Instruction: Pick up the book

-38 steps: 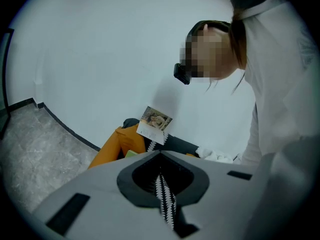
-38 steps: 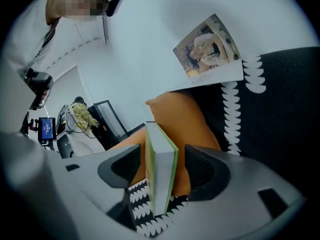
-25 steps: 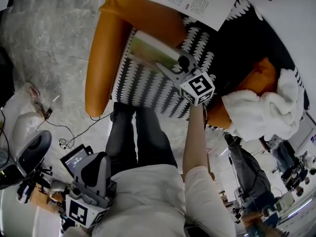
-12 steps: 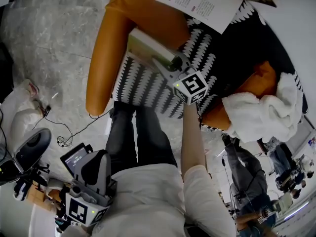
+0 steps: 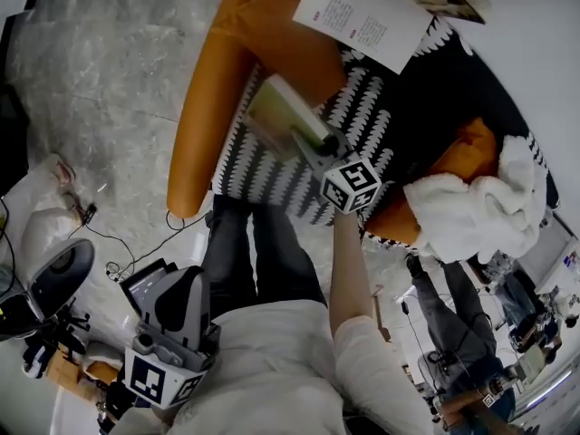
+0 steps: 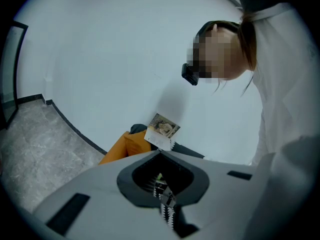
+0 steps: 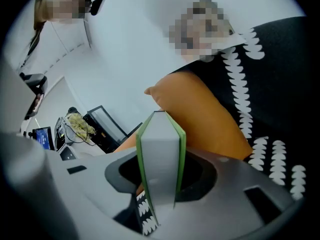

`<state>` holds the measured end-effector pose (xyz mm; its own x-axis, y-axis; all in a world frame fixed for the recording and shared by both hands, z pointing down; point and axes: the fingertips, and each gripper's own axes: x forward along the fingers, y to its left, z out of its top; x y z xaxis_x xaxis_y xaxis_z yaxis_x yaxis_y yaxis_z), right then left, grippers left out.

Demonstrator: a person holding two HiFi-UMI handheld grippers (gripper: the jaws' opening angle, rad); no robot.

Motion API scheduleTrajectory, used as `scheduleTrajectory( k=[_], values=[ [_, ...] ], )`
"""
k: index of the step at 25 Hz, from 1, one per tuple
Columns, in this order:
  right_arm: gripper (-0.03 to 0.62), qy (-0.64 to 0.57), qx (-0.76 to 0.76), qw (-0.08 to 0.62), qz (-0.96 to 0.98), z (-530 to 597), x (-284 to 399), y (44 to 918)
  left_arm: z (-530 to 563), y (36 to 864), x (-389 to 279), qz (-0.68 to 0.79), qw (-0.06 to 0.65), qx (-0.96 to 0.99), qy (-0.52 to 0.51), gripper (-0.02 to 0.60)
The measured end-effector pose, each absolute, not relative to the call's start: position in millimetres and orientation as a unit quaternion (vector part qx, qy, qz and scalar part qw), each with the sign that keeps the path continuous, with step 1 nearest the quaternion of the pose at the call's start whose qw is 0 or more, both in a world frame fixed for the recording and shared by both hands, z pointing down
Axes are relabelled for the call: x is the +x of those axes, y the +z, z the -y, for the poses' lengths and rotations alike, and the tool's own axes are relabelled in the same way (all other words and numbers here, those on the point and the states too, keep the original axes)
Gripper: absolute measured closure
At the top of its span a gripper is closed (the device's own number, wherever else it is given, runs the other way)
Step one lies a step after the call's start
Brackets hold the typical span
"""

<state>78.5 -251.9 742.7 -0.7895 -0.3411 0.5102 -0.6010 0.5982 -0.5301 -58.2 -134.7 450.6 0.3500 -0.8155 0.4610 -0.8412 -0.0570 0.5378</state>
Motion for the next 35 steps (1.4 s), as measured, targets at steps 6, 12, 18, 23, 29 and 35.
scheduleTrajectory(
  k=[6,12,18,23,29,35],
  values=[
    [0.444,0.401,0.313,0.161,0.846,243,95,727,144,432,-71,0.566,0.370,0.736,-0.006,0.572],
    [0.444,0.474,0.399,0.064,0.782,246,113,702,156,402,-80,0.559,0.343,0.754,-0.036,0.572],
    [0.445,0.486,0.450,0.010,0.749,246,126,660,173,359,-89,0.557,0.308,0.768,-0.071,0.572],
    [0.445,0.488,0.477,-0.014,0.731,245,136,627,178,330,-99,0.555,0.295,0.770,-0.104,0.572],
    [0.445,0.482,0.502,-0.042,0.717,231,153,583,178,303,-109,0.546,0.312,0.761,-0.161,0.572],
    [0.445,0.473,0.513,-0.070,0.713,216,164,534,180,282,-112,0.529,0.317,0.764,-0.190,0.572]
  ],
)
